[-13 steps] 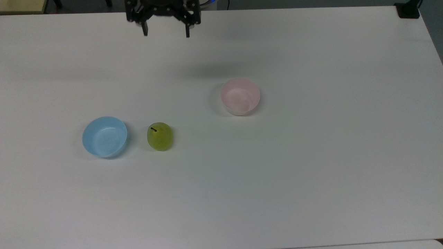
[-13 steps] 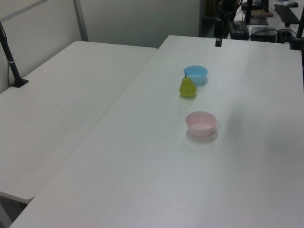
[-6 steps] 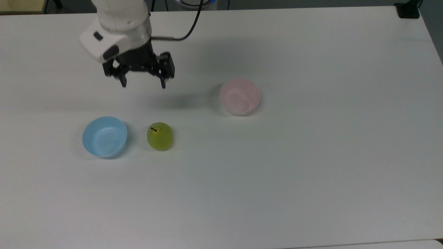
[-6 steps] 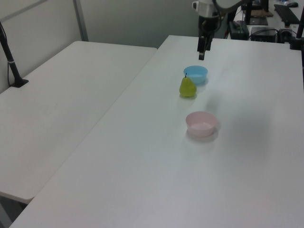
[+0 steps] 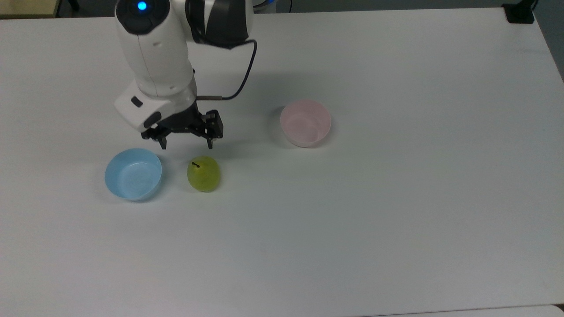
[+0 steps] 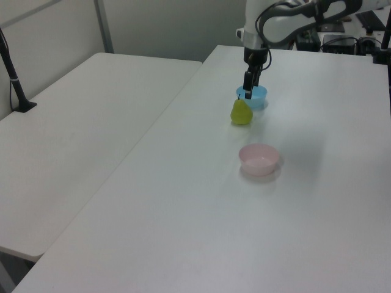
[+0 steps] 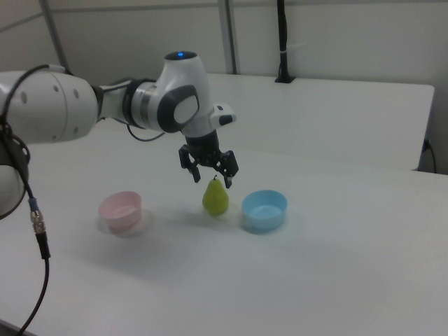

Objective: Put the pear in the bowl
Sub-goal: 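Lower the open gripper over the green pear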

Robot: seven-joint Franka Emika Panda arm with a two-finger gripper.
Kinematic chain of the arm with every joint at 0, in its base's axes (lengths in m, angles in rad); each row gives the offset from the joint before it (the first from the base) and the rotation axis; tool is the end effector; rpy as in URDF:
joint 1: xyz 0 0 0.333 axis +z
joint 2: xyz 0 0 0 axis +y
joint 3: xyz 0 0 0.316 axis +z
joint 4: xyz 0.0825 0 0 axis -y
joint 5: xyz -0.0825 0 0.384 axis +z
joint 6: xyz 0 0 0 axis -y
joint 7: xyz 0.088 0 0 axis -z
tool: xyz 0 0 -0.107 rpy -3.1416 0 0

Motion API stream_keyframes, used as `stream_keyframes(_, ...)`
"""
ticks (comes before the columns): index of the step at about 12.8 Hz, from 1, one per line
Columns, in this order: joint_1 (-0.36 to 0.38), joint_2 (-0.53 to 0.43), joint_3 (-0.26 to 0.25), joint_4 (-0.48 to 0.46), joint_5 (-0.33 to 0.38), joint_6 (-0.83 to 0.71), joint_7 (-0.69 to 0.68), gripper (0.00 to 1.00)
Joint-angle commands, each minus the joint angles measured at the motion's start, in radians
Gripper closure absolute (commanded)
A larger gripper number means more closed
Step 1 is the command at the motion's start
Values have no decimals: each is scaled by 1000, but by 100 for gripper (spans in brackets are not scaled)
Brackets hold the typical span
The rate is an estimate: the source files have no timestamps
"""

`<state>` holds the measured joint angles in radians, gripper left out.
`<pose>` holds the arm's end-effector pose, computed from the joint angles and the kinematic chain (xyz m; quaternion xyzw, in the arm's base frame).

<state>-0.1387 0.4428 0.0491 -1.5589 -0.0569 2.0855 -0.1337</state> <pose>0.6865 -0.0692 0.3988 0.9985 0.0322 0.0403 0.0195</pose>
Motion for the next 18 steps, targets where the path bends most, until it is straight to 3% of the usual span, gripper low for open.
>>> stream_keyframes(1, 19, 82, -3, 25, -29, 97, -26, 0)
stream_keyframes(8, 47, 122, -2, 20, -32, 174, -17, 0)
stream_keyframes(10, 57, 123, -2, 19, -32, 188, -18, 13)
stream_keyframes(11, 57, 123, -2, 19, -32, 188, -20, 29)
stream_keyframes(15, 51, 113, -2, 17, -31, 182, -27, 63)
stream_keyframes(18, 50, 67, -3, 8, -29, 165, -18, 68)
